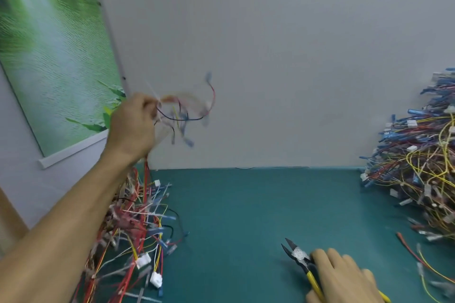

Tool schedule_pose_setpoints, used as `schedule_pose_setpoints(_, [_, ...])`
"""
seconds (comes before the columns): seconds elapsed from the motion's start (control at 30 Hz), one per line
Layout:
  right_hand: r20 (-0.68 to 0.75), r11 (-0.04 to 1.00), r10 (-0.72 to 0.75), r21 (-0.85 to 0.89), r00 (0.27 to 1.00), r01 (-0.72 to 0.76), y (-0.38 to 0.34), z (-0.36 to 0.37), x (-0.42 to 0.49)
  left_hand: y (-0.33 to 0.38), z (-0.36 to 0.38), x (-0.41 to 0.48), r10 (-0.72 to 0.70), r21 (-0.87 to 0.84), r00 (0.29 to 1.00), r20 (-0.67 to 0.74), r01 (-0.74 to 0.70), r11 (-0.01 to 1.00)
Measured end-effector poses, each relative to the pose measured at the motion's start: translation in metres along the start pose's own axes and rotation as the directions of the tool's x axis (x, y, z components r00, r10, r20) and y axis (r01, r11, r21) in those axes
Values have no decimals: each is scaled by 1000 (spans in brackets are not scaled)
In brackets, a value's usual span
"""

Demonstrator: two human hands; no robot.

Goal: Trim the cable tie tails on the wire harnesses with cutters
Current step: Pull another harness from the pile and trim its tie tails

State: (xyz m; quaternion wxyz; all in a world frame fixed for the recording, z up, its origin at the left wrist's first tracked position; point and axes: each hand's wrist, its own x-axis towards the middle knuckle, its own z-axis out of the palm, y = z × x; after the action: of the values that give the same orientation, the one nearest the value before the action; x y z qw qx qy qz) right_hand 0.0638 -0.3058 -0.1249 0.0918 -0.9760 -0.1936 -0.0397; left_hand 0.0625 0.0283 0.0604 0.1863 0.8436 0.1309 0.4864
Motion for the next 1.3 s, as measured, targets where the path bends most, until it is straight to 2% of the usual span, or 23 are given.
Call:
schedule_pose_setpoints(0.03, [1, 1000, 5, 4, 1000, -5, 0, 0, -1, 10, -3, 2, 21, -33, 989, -146, -26, 999])
schedule_pose_setpoints(0.07, [13, 1000, 12, 3, 1000, -12, 0, -1, -1, 19, -3, 3, 9, -67, 981, -195, -22, 998])
schedule_pose_setpoints(0.13, [37, 1000, 27, 1, 999, -27, -1, -2, -2, 35, 7, -6, -54, -167, 996, -67, 42, 985])
schedule_pose_setpoints(0.17, [39, 999, 32, 0, 999, -32, -1, -3, -2, 42, 13, -14, -41, -191, 999, -20, 37, 981])
schedule_pose_setpoints(0.2, [38, 1000, 30, -1, 999, -30, 0, -3, -2, 48, 18, -22, 3, -197, 999, -48, -12, 980])
schedule_pose_setpoints(0.27, [27, 1000, 9, 23, 1000, -9, 1, -4, -1, 59, 22, -28, 94, -193, 973, -213, -136, 972])
schedule_pose_setpoints(0.33, [37, 998, 1, 56, 999, -3, 2, -5, -1, 68, 26, -29, 113, -182, 946, -305, -174, 968])
schedule_pose_setpoints(0.37, [35, 997, 12, 80, 999, -15, 4, -8, -1, 73, 32, -31, 116, -179, 955, -273, -169, 969])
schedule_pose_setpoints(0.4, [18, 992, 37, 124, 999, -39, 7, -11, -2, 77, 42, -37, 109, -183, 978, -176, -141, 973])
schedule_pose_setpoints(0.47, [-48, 943, 148, 308, 988, -126, 7, -22, -3, 86, 68, -59, 74, -200, 992, 103, -52, 978])
schedule_pose_setpoints(0.53, [-156, 821, 278, 551, 948, -150, 11, -34, -4, 90, 93, -92, 96, -189, 955, 282, -43, 981])
schedule_pose_setpoints(0.6, [-230, 696, 356, 712, 906, -93, 18, -42, -3, 93, 110, -127, 114, -175, 925, 361, -53, 983])
schedule_pose_setpoints(0.67, [-223, 610, 348, 791, 911, -39, 15, -47, -1, 98, 121, -157, 116, -164, 912, 393, -54, 985])
schedule_pose_setpoints(0.77, [-68, 356, 339, 933, 938, -61, 3, -43, 10, 112, 127, -188, 150, -182, 916, 372, -86, 980])
schedule_pose_setpoints(0.83, [72, 168, 341, 976, 937, -137, -5, -38, 21, 118, 128, -199, 201, -224, 942, 269, -142, 964])
schedule_pose_setpoints(0.93, [233, -22, 369, 970, 900, -242, -6, -36, 39, 127, 128, -207, 282, -305, 947, 152, -227, 925])
schedule_pose_setpoints(1.03, [385, -283, 345, 912, 856, -296, 0, -45, 50, 135, 128, -212, 382, -369, 912, 152, -306, 878])
schedule_pose_setpoints(1.1, [423, -359, 338, 884, 841, -300, 7, -51, 54, 135, 126, -216, 432, -384, 883, 182, -340, 858])
schedule_pose_setpoints(1.17, [402, -378, 369, 889, 838, -259, 16, -54, 59, 132, 125, -220, 500, -336, 840, 212, -418, 844])
schedule_pose_setpoints(1.23, [332, -403, 444, 904, 832, -146, 23, -56, 65, 128, 123, -226, 589, -287, 776, 225, -525, 801])
schedule_pose_setpoints(1.3, [225, -371, 557, 929, 799, -3, 30, -57, 69, 121, 119, -231, 659, -271, 723, 205, -605, 748])
